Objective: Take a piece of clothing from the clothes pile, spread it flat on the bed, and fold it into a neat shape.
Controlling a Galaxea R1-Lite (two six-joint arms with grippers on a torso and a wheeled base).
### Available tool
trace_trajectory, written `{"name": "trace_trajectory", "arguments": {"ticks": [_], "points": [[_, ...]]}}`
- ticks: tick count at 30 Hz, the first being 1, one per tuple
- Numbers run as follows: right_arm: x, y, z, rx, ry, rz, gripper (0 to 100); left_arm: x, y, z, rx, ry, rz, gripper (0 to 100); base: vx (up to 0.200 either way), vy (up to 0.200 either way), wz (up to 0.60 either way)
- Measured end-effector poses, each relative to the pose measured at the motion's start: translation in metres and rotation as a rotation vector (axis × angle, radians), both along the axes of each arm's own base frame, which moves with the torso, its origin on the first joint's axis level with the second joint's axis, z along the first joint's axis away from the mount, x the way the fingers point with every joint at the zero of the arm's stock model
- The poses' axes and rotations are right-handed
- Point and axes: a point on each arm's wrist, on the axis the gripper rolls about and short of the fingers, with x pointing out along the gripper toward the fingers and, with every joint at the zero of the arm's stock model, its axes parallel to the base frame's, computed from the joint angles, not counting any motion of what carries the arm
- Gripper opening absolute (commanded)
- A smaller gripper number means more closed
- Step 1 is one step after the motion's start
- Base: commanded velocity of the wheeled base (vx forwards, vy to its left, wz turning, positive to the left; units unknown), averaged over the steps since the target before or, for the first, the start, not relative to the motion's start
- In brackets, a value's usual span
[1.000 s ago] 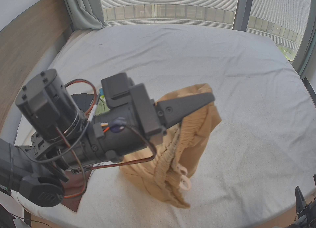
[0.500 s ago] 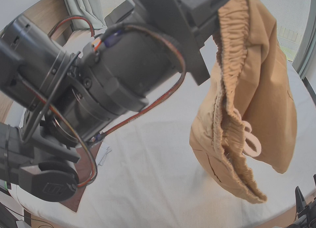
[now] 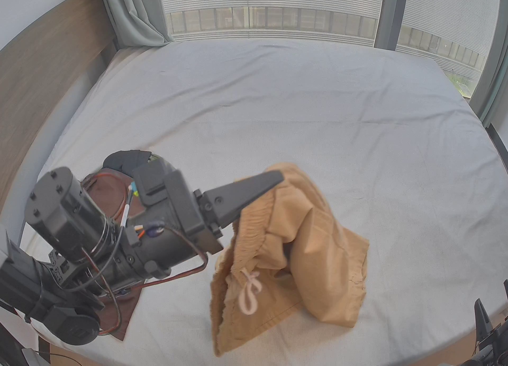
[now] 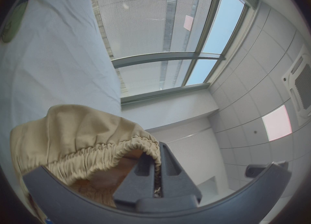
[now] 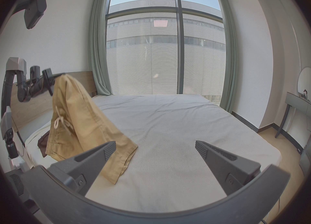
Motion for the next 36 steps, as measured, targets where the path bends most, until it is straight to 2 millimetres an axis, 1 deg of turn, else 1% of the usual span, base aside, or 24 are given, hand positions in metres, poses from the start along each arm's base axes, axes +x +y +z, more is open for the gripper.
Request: {"name": "trace_trajectory", "arguments": {"ticks": [2,5,9,14,21,36], "points": [[0.0,0.0,0.0,0.0,0.0,0.0,100,0.004,0.012,-0.018,0.062,-0.007,0.053,0,0.0,0.0,0.0],[0.0,0.0,0.0,0.0,0.0,0.0,100,0.008,0.025,-0.035,0.126,-0.004,0.107,0,0.0,0.0,0.0],[0.0,0.0,0.0,0.001,0.0,0.0,100,0.012,0.036,-0.048,0.174,0.014,0.155,0,0.0,0.0,0.0],[0.0,0.0,0.0,0.0,0.0,0.0,100,0.019,0.049,-0.055,0.211,0.011,0.219,0,0.0,0.0,0.0],[0.0,0.0,0.0,-0.002,0.0,0.0,100,0.022,0.07,-0.061,0.243,0.027,0.295,0,0.0,0.0,0.0],[0.0,0.0,0.0,-0.003,0.0,0.001,100,0.028,0.103,-0.068,0.421,-0.143,0.451,0,0.0,0.0,0.0]]}}
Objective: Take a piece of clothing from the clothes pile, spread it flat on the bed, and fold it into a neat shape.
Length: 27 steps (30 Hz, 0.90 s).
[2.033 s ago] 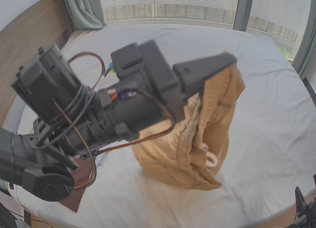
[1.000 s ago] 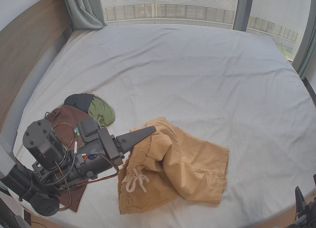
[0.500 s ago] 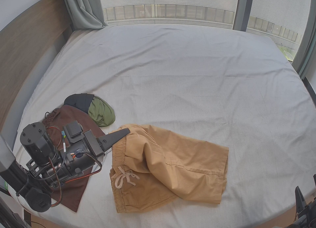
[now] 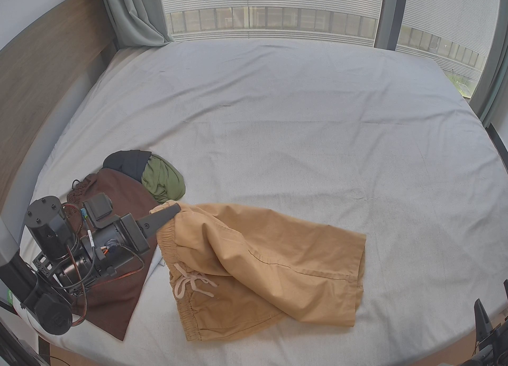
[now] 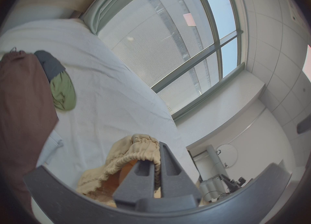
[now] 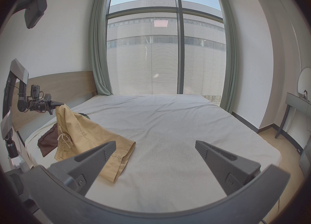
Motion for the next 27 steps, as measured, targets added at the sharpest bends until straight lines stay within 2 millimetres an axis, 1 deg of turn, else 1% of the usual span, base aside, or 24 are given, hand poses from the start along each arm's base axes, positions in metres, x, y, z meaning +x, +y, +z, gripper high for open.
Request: {"name": "trace_trajectory", "arguments": {"ticks": [4,8,20,27], "points": [[0.0,0.0,0.0,-0.001,0.001,0.0,100,0.002,0.009,-0.002,0.052,-0.031,0.037,0,0.0,0.0,0.0],[0.0,0.0,0.0,-0.005,0.003,0.004,100,0.001,0.015,-0.009,0.08,-0.015,0.056,0,0.0,0.0,0.0],[0.0,0.0,-0.001,-0.013,0.009,0.01,100,0.009,0.024,-0.026,0.167,0.001,0.073,0,0.0,0.0,0.0],[0.0,0.0,-0.001,-0.018,0.009,0.013,100,0.017,0.033,-0.033,0.233,-0.023,0.103,0,0.0,0.0,0.0]]}}
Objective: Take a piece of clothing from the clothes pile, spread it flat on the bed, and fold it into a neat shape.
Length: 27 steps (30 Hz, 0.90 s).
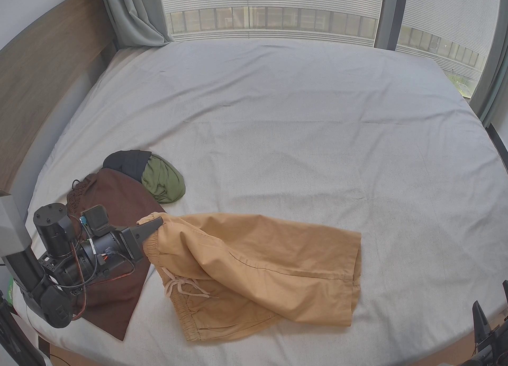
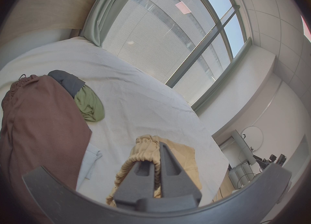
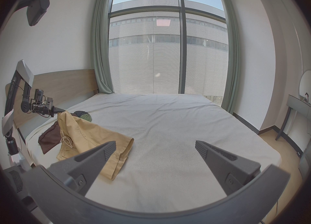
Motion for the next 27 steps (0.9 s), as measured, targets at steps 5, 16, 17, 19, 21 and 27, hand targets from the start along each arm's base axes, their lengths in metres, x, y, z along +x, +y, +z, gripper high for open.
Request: {"name": "trace_trajectory", "arguments": {"ticks": [5,16,17,19,21,27], "points": [[0.0,0.0001,0.0,0.0,0.0,-0.004,100,0.003,0.003,-0.0031,0.004,0.009,0.013,0,0.0,0.0,0.0],[0.0,0.0,0.0005,0.003,-0.005,0.0,100,0.0053,0.0045,-0.0081,0.007,0.027,0.021,0,0.0,0.0,0.0],[0.0,0.0,0.0006,0.003,-0.006,0.001,100,0.0053,0.0045,-0.0084,0.007,0.028,0.021,0,0.0,0.0,0.0],[0.0,0.0001,0.0007,0.002,-0.006,0.005,100,0.0054,0.0045,-0.0085,0.007,0.029,0.021,0,0.0,0.0,0.0],[0.0,0.0002,0.0007,0.002,-0.007,0.005,100,0.0054,0.0043,-0.0086,0.007,0.029,0.02,0,0.0,0.0,0.0],[0.0,0.0002,0.0016,0.0,-0.015,0.006,100,0.0063,0.0042,-0.0079,0.006,0.024,0.021,0,0.0,0.0,0.0]]}}
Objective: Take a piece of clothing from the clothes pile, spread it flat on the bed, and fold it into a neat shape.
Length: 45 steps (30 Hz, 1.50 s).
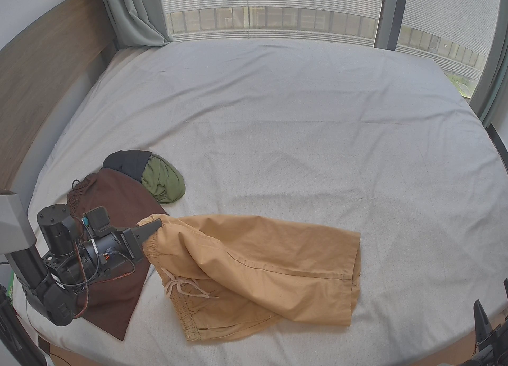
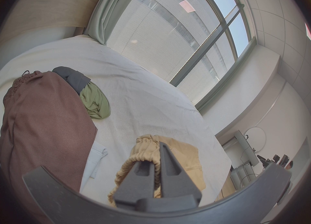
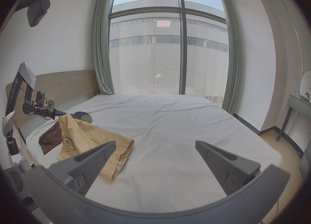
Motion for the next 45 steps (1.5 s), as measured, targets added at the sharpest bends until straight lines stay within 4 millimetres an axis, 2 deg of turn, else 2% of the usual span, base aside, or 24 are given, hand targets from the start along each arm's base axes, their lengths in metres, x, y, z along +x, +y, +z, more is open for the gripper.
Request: {"name": "trace_trajectory", "arguments": {"ticks": [2,5,10,13,17,33,45], "points": [[0.0,0.0,0.002,0.0,-0.015,0.001,100,0.0,0.0,0.0,0.0,0.0,0.0,0,0.0,0.0,0.0],[-0.004,0.0,0.017,-0.001,-0.072,0.003,100,0.0,0.0,0.0,0.0,0.0,0.0,0,0.0,0.0,0.0],[-0.012,0.0,0.063,-0.003,-0.147,0.011,100,0.001,-0.001,0.001,-0.001,-0.006,-0.002,0,0.0,0.0,0.0],[-0.008,0.0,0.083,-0.001,-0.127,0.024,100,0.002,-0.001,0.001,-0.001,-0.008,-0.004,0,0.0,0.0,0.0],[0.003,0.001,0.095,0.002,-0.063,0.074,100,0.002,-0.002,0.002,-0.002,-0.011,-0.005,0,0.0,0.0,0.0],[0.059,0.006,0.113,0.027,0.188,0.25,100,0.003,-0.003,0.0,-0.001,-0.004,-0.011,0,0.0,0.0,0.0],[0.095,0.009,0.106,0.064,0.363,0.355,100,0.003,-0.004,-0.002,0.001,0.001,-0.014,0,0.0,0.0,0.0]]}}
